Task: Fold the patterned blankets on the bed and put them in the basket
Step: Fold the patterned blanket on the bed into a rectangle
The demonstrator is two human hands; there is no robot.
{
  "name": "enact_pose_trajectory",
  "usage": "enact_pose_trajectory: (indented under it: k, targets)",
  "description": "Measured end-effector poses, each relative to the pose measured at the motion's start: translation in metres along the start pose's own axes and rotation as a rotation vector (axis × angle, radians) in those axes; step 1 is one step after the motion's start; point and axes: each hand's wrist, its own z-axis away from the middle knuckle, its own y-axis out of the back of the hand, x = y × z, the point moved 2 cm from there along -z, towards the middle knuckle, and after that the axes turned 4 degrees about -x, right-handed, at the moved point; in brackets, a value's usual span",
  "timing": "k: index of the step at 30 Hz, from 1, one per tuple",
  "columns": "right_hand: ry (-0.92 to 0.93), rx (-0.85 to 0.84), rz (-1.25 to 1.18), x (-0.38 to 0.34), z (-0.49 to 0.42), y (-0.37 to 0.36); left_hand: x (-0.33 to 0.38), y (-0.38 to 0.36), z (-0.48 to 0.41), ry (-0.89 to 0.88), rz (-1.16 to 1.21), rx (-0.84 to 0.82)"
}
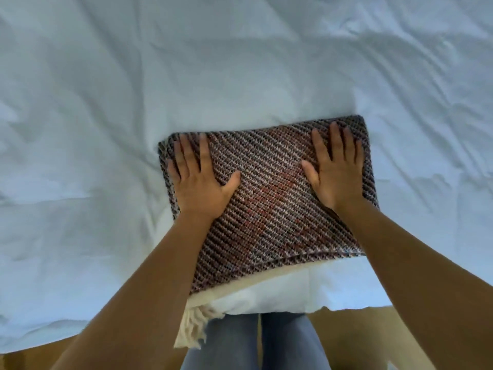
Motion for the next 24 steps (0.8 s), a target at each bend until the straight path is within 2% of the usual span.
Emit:
enact_pose_trajectory:
  k: [3, 7, 9, 12, 14, 18, 24]
  targets:
    - [-0.253, 0.057, -0.121, 0.007, 0.005, 0.002, -0.006, 0.009, 0.008, 0.236, 0.313, 0.014]
    - [-0.487, 0.054, -0.368, 0.025, 0.018, 0.004, -0.036, 0.016, 0.018, 0.397, 0.685, -0.095]
    - [-0.583, 0.024, -0.476, 0.032, 0.027, 0.004, -0.045, 0.017, 0.024, 0.46, 0.92, -0.273]
    - [-0.634, -0.021, -0.596, 0.035, 0.042, 0.002, -0.041, 0.014, 0.04, 0.438, 1.178, -0.561]
    - [-0.583, -0.01, -0.567, 0.031, 0.043, 0.006, -0.038, 0.013, 0.043, 0.427, 1.208, -0.578]
    - [-0.535, 0.095, -0.525, 0.035, 0.059, 0.023, -0.025, 0.028, 0.053, 0.431, 1.202, -0.432]
    - [-0.651, 0.206, -0.631, 0.094, 0.147, 0.036, 0.054, 0.048, 0.096, 0.167, 1.062, -0.423]
